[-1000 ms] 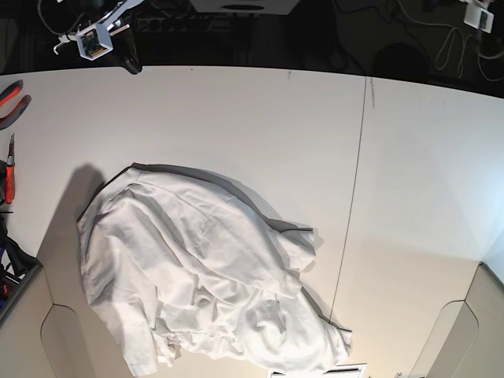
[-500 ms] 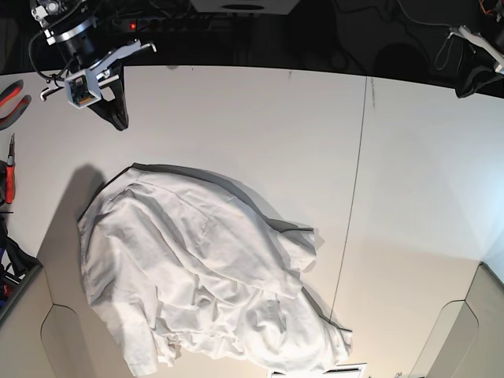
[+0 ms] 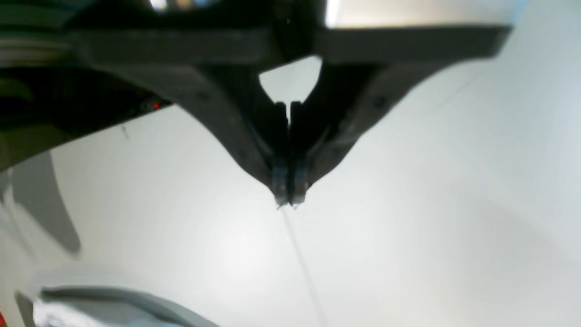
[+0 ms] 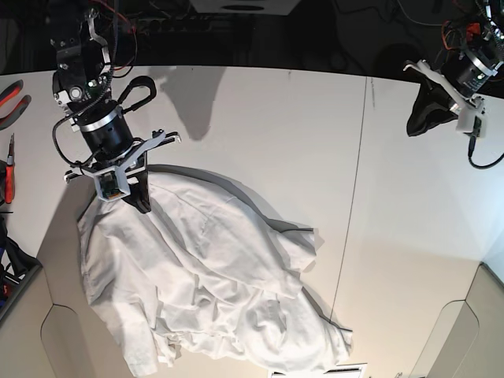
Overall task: Layout the t-shirt on the table in an organized manner, then fold the t-shirt properly
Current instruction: 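Lower the right gripper onto the crumpled white shirt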
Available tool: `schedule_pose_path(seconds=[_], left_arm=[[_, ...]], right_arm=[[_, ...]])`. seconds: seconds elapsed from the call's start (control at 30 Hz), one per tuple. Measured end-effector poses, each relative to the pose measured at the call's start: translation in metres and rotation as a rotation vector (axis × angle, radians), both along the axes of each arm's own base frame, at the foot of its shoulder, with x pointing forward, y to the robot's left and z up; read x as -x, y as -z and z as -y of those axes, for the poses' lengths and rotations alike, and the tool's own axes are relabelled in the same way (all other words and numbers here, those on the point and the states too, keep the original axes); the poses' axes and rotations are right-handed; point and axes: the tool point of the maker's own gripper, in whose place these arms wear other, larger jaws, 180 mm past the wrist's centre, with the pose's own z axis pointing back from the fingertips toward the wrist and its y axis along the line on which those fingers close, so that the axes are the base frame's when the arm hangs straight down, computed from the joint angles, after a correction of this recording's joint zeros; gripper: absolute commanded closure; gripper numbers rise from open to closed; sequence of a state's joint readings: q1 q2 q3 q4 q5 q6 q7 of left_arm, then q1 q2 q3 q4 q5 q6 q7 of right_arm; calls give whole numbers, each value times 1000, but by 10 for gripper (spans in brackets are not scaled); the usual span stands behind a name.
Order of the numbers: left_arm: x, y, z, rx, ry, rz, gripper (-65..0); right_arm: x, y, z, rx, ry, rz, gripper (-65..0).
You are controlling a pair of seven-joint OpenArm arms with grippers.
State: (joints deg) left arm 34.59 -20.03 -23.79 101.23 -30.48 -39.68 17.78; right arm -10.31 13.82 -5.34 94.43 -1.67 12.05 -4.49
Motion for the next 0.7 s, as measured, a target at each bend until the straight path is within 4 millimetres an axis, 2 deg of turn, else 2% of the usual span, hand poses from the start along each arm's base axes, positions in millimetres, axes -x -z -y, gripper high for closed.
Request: schedule_pose_path(seconds=[0.03,0.1,0.17,0.23,0.27,0.37,0.47,0.6,0.7], left_arm=[[-2,2,4,-6,16,-1,0],[-6,2,13,-1,40,4,0],[-9,3,20,7,55,7,0],[-10,3,23,6,63,7,0],[-11,3,23,1,64,10,0],[-14,3,24,-7,64,16,0],[-16,3,24,-7,63,20,0],[-14,6,23,-17,65,10,0],[-14,6,22,-21,64,8,0]], right_arm=[[-4,12,-3,29,-24,-22,-199],[-10,37,-8,87,-61,-72,-308],[-16,63,-15,159,-111,-124,-350],[-22,84,-23,230,-168,-164,-351],[-28,89,-28,251,-188,-160,-351],[-54,88,-41,286,-203,-148,-351],[-76,75,-58,265,-186,-115,-351],[-93,53,-89,208,-198,-66,-351],[-98,44,-106,176,-205,-47,-349]])
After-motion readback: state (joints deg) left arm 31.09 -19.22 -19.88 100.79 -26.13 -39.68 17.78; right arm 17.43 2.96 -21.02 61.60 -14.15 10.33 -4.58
